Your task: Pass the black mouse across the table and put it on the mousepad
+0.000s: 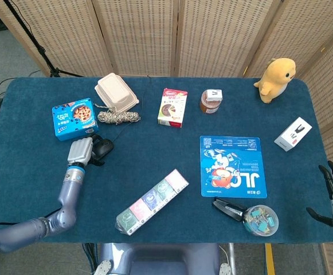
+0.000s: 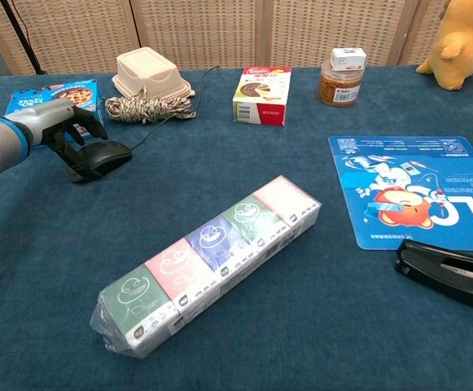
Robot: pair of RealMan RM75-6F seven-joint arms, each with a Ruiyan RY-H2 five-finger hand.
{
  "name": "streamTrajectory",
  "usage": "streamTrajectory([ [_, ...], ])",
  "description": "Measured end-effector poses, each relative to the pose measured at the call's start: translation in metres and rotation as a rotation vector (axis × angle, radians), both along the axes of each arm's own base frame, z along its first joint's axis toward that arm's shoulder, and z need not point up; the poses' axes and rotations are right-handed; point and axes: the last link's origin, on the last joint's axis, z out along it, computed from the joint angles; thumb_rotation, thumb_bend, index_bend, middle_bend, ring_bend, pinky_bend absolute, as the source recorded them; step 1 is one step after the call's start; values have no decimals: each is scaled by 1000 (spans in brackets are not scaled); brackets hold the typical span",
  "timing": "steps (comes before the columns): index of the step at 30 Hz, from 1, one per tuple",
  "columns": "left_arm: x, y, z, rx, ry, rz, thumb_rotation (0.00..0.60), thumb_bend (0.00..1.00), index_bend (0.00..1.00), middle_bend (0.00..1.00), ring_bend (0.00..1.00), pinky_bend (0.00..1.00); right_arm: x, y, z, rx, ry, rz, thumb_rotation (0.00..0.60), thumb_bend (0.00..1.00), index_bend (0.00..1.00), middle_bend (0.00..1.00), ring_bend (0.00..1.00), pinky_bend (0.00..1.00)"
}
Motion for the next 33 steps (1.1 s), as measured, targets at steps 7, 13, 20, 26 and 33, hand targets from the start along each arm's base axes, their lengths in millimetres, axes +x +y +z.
streamTrajectory([
  [7, -3, 2, -7, 22, 13, 24, 600, 111, 420, 318, 312, 436, 0, 1, 1, 1, -10, 4, 600, 0, 0, 0, 0, 0],
  [13, 0, 4, -10, 79, 2, 36, 600, 217, 553, 431, 411, 523, -1, 0, 3, -2, -12, 0, 600, 0, 0, 0, 0, 0],
  [20, 2, 1, -15, 85, -2, 53, 600, 227, 563, 440, 417, 528, -1, 0, 3, 1, -15, -1, 600, 0, 0, 0, 0, 0],
  [26, 17, -7, -15, 69, -86, 44, 600, 228, 564, 441, 418, 528, 0, 0, 1, 6, -15, 1, 600, 0, 0, 0, 0, 0],
  [33, 58, -16, -11, 56, -186, 6, 600, 228, 564, 441, 418, 528, 0, 1, 0, 13, -18, 3, 600, 0, 0, 0, 0, 0],
])
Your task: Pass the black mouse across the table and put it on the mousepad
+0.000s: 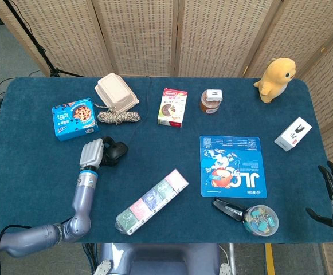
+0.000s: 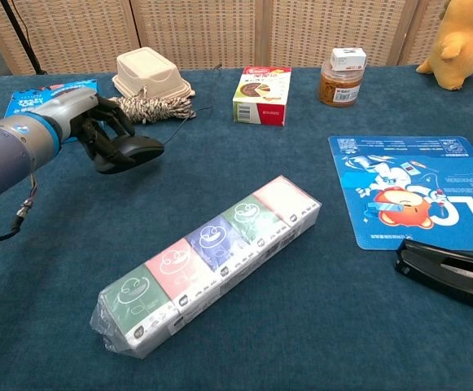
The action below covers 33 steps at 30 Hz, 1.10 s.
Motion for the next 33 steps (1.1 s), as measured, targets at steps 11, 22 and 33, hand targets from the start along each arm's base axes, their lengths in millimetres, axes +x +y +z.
streamTrajectory([
  [11, 92, 1, -25, -25, 5, -100, 600, 227, 564, 441, 418, 528, -2, 0, 6, -16, -25, -9, 600, 0, 0, 0, 0, 0],
  [22, 115, 0, -65, -36, 74, -81, 600, 217, 549, 420, 403, 528, -7, -2, 16, -36, -46, -25, 600, 0, 0, 0, 0, 0],
  [33, 119, -9, -65, -88, -18, -99, 600, 48, 0, 0, 0, 0, -6, -1, 15, -34, -44, -23, 600, 0, 0, 0, 0, 0],
])
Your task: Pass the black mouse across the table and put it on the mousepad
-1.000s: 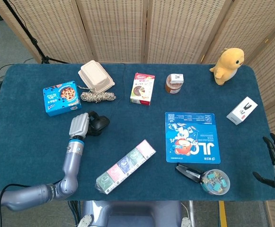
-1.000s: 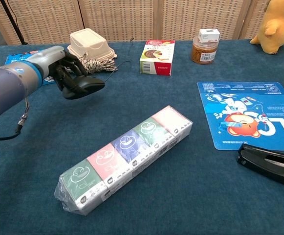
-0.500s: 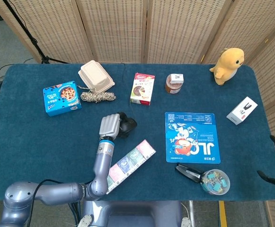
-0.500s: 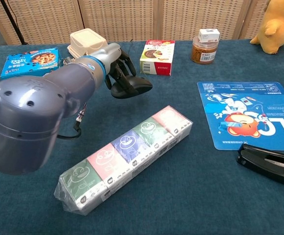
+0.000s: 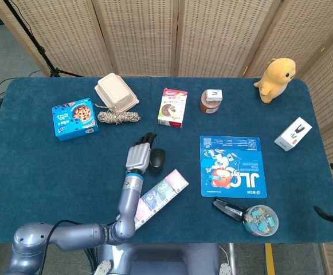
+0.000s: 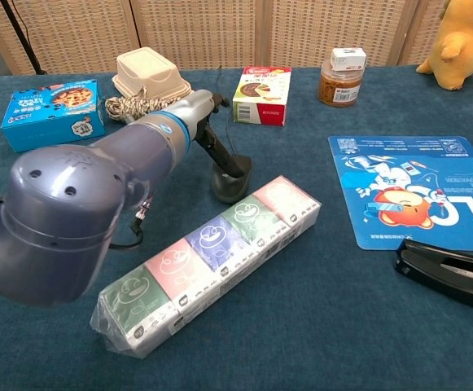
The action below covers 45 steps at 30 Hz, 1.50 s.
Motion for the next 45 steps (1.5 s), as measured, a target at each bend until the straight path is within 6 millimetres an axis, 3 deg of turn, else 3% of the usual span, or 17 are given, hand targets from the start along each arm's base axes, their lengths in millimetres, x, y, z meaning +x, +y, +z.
streamTrajectory([
  [7, -14, 3, 35, 45, 26, -20, 600, 47, 0, 0, 0, 0, 2, 1, -4, 13, 12, 8, 600, 0, 0, 0, 0, 0],
  [13, -37, 1, 80, 90, 32, -52, 600, 47, 0, 0, 0, 0, 4, 0, -9, 22, 32, 12, 600, 0, 0, 0, 0, 0],
  [23, -114, -15, 189, 204, 186, -117, 600, 48, 0, 0, 0, 0, 14, -18, -24, 95, 58, 54, 600, 0, 0, 0, 0, 0],
  [25, -126, -21, 201, 222, 191, -135, 600, 48, 0, 0, 0, 0, 19, -24, -27, 114, 70, 67, 600, 0, 0, 0, 0, 0],
  [31, -166, -44, 227, 284, 186, -216, 600, 48, 0, 0, 0, 0, 37, -52, -41, 201, 92, 98, 600, 0, 0, 0, 0, 0],
  [37, -228, -89, 256, 329, 189, -175, 600, 48, 0, 0, 0, 0, 62, -84, -64, 335, 47, 114, 600, 0, 0, 0, 0, 0],
  [41, -253, -113, 269, 340, 185, -132, 600, 48, 0, 0, 0, 0, 94, -112, -86, 437, 6, 181, 600, 0, 0, 0, 0, 0],
  [45, -264, -126, 276, 329, 171, -112, 600, 47, 0, 0, 0, 0, 130, -133, -114, 522, -24, 274, 600, 0, 0, 0, 0, 0],
])
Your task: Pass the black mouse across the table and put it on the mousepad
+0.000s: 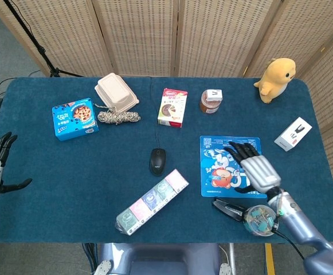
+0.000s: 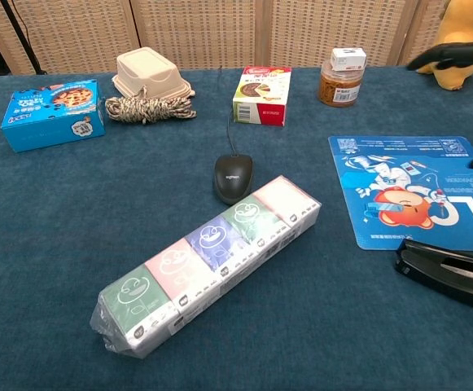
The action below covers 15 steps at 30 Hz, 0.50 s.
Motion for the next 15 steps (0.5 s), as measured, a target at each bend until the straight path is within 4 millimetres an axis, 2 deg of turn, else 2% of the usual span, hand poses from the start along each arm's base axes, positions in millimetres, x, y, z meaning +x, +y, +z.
streamTrajectory([
  [8, -7, -7, 11, -17, 0, 16, 600, 48, 0, 0, 0, 0, 56, -35, -56, 100, -8, 171, 600, 0, 0, 0, 0, 0],
  [15, -15, -4, 15, -25, -17, 62, 600, 47, 0, 0, 0, 0, 99, -59, -94, 125, -14, 274, 600, 0, 5, 0, 0, 0],
])
